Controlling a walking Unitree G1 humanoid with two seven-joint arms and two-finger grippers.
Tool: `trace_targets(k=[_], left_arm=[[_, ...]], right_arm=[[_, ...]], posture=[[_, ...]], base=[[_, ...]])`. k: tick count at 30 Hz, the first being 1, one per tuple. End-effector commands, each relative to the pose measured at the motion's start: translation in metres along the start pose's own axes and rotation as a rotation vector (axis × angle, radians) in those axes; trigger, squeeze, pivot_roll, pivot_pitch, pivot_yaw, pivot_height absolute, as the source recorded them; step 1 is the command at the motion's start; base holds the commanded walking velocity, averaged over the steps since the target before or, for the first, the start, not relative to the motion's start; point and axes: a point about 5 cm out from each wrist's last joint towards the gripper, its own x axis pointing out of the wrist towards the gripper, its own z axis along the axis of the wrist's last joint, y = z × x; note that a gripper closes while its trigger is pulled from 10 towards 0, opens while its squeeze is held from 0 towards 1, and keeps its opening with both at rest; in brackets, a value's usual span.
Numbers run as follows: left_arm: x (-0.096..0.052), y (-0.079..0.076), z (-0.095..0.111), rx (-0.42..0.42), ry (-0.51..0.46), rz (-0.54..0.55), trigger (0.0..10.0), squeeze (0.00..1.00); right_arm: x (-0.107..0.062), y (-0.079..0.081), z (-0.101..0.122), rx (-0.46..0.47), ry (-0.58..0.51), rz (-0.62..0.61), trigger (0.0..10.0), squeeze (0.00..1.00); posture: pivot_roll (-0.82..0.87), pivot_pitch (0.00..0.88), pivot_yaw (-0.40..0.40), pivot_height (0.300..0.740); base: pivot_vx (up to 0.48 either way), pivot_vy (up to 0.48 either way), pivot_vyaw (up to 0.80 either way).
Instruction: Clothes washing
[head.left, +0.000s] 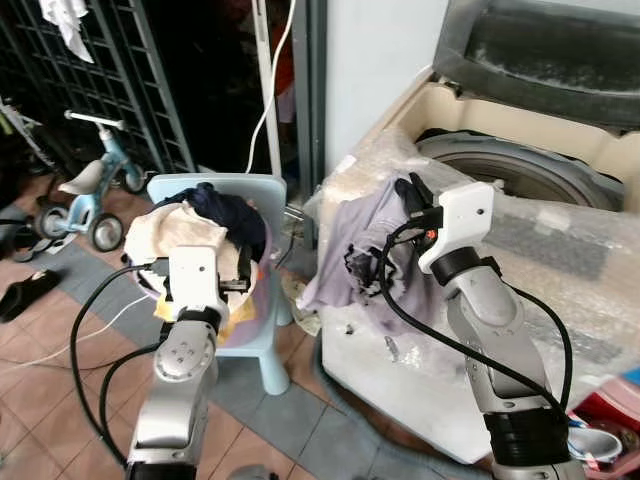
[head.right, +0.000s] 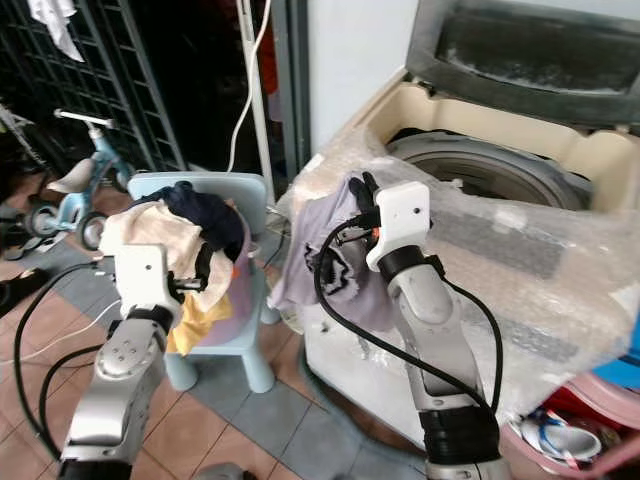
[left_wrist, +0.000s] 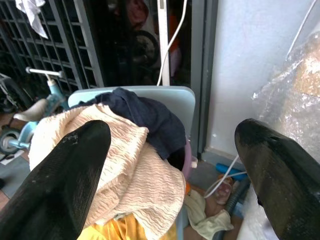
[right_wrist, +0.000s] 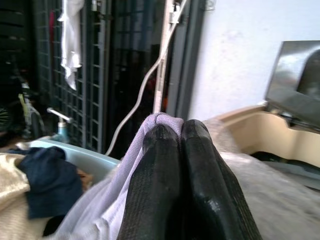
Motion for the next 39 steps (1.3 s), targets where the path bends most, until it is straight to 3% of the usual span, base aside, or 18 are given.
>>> trace_targets(k=[1,8,16,20,23,27,29,30,31,32,33,39], left_arm=[[0.000,0.000,0.004,-0.002,-0.009,-0.011,10.0,0.00],[0.001,-0.001,0.003,-0.018,0.001,-0.008,10.0,0.00],[0.000,-0.001,0.002,-0.023,0.015,0.009,10.0,0.00],[-0.003,0.003,0.000,-0.019,0.028,0.039,10.0,0.00],[-0.003,0.004,0.000,-0.021,0.029,0.037,10.0,0.00],[-0.002,0.006,0.000,-0.033,0.033,0.048,10.0,0.00],[-0.002,0.004,0.000,-0.031,0.036,0.045,10.0,0.00],[-0.002,0.003,-0.001,-0.031,0.038,0.043,10.0,0.00],[-0.002,0.001,-0.001,-0.031,0.039,0.041,10.0,0.00],[-0.002,0.001,-0.001,-0.031,0.039,0.041,10.0,0.00],[-0.002,0.001,-0.001,-0.032,0.038,0.043,10.0,0.00],[-0.002,0.001,-0.001,-0.036,0.041,0.040,10.0,0.00]], right_arm=[[0.005,-0.001,0.010,-0.019,-0.050,0.006,10.0,0.00],[0.019,0.008,0.017,-0.059,-0.092,0.101,10.0,0.00],[0.026,0.027,0.016,-0.063,-0.098,0.252,10.0,0.00],[0.023,0.044,0.009,0.002,-0.046,0.401,10.0,0.00],[0.037,0.048,0.019,-0.032,-0.070,0.524,10.0,0.00],[0.082,0.027,0.054,-0.099,-0.151,0.503,10.0,0.00],[0.105,0.006,0.079,-0.121,-0.206,0.350,10.0,0.00],[0.119,-0.019,0.100,-0.055,-0.236,0.169,10.0,0.00],[0.128,-0.058,0.124,0.014,-0.266,-0.094,10.0,0.00],[0.128,-0.058,0.124,0.014,-0.266,-0.094,10.0,0.00],[0.126,-0.069,0.126,0.031,-0.270,-0.140,10.0,0.00],[0.110,-0.049,0.062,0.017,-0.127,-0.037,10.0,0.00]], posture=[[-0.03,0.017,0.027,0.740],[-0.03,0.016,0.027,0.740],[-0.03,0.015,0.014,0.740],[-0.02,0.019,0.016,0.740],[-0.02,0.026,0.014,0.740],[-0.02,0.026,0.009,0.740],[-0.02,0.028,0.006,0.740],[-0.01,0.026,0.002,0.740],[-0.01,0.026,0.002,0.740],[-0.01,0.026,0.002,0.740],[-0.01,0.019,-0.009,0.740],[-0.01,0.021,-0.002,0.740]], base=[[0.277,0.000,-0.80],[0.216,0.000,-0.68],[0.000,0.000,0.00],[0.000,0.000,0.00],[0.000,0.000,0.00],[0.000,0.000,0.00],[0.000,0.000,0.00],[0.000,0.000,0.00],[0.000,0.000,0.00],[0.000,0.000,0.00],[0.000,0.000,0.00],[0.000,0.000,0.00]])
